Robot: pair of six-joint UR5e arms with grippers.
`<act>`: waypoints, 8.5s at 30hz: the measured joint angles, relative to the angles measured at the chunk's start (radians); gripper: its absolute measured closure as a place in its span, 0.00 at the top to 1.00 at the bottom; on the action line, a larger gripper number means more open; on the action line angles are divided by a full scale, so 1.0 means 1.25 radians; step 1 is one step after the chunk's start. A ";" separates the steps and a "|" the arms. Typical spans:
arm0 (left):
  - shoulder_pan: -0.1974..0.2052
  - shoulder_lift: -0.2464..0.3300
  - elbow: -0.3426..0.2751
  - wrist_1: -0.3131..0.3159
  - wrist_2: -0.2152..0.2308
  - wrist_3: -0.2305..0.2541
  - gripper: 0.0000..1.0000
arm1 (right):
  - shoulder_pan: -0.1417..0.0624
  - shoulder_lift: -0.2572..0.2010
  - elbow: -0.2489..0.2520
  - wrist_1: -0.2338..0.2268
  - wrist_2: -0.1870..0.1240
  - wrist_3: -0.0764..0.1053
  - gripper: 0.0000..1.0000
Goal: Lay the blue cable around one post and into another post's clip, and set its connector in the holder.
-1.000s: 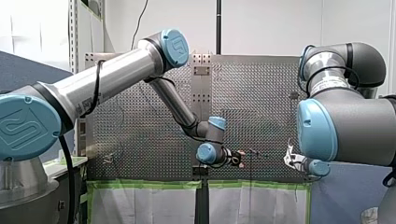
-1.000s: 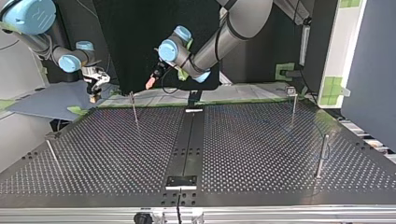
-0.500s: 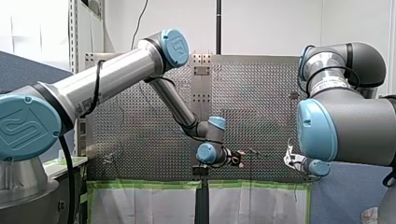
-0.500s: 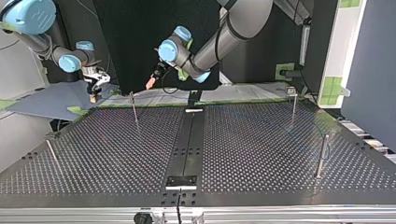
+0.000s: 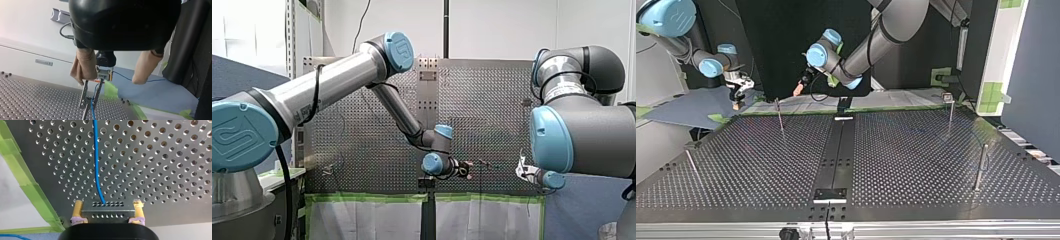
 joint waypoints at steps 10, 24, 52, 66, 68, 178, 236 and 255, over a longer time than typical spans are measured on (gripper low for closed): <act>0.002 0.000 0.000 -0.002 0.000 0.000 1.00 | 0.000 0.000 0.000 -0.003 0.000 0.000 0.02; 0.003 0.000 0.000 -0.002 0.000 -0.001 1.00 | 0.002 0.001 0.000 -0.002 0.000 0.000 0.02; 0.005 0.001 0.000 -0.005 -0.009 -0.005 1.00 | 0.002 0.002 0.000 -0.003 -0.001 0.000 0.02; 0.015 0.089 -0.082 0.032 -0.106 -0.002 1.00 | 0.004 0.005 0.000 -0.006 -0.001 0.000 0.02; 0.016 0.106 -0.100 0.035 -0.117 -0.003 1.00 | 0.004 0.005 0.000 -0.007 -0.001 0.000 0.02; 0.641 0.819 -0.650 0.168 -0.215 -0.535 1.00 | 0.034 0.021 0.000 -0.021 -0.009 0.034 0.02; 0.706 0.638 -0.470 0.123 -0.182 -0.854 1.00 | 0.040 0.023 -0.004 -0.022 -0.009 0.035 0.02; 0.711 0.606 -0.432 0.101 -0.152 -0.861 1.00 | 0.040 -0.001 -0.016 0.052 -0.009 -0.035 0.02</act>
